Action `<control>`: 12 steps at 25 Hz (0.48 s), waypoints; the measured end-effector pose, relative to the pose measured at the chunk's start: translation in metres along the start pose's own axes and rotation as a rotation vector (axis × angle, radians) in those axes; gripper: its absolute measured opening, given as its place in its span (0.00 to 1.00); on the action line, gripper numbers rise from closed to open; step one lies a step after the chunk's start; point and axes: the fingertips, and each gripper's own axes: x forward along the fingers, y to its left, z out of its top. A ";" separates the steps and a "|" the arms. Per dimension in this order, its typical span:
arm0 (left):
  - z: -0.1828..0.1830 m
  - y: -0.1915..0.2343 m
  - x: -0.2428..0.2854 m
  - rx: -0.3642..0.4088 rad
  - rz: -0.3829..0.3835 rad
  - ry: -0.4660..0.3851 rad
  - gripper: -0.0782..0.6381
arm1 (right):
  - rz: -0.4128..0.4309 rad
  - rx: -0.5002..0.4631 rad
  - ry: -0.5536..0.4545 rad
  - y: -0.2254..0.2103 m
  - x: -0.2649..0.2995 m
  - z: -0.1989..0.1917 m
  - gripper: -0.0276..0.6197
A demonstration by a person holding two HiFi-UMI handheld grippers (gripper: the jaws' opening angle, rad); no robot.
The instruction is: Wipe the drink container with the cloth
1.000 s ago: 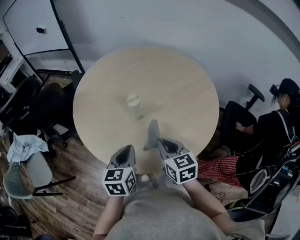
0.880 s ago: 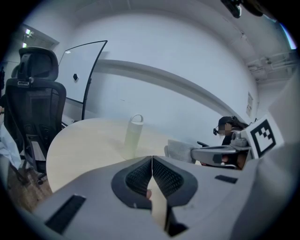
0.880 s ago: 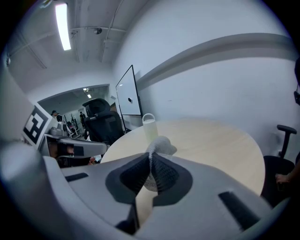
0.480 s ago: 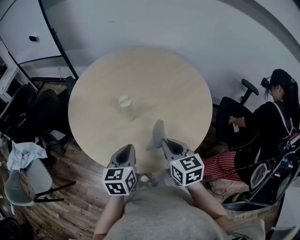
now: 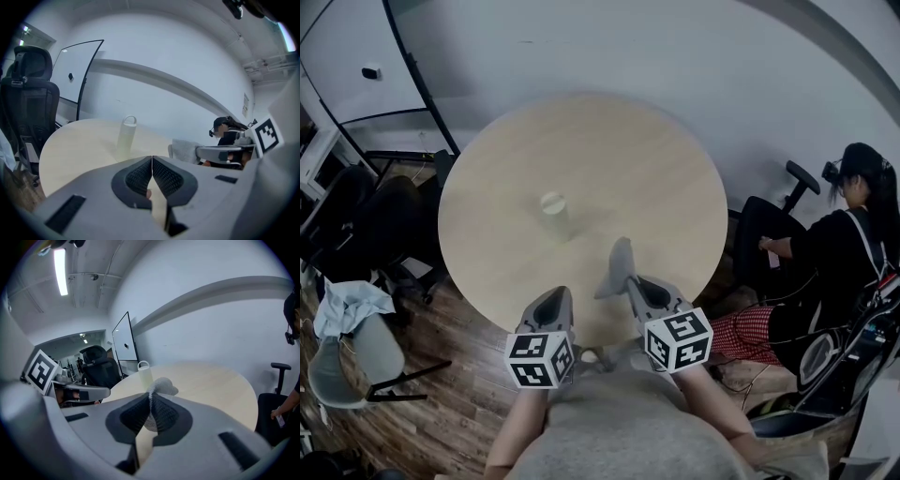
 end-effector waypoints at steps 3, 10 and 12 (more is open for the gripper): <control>0.002 0.001 0.001 0.000 -0.005 0.001 0.11 | -0.006 0.007 -0.003 -0.001 0.001 0.001 0.05; 0.003 0.002 0.006 -0.009 -0.004 -0.003 0.11 | 0.002 0.007 0.000 -0.003 0.003 0.001 0.05; 0.002 0.003 0.007 -0.010 -0.002 -0.003 0.11 | 0.010 0.012 -0.004 -0.002 0.003 0.001 0.05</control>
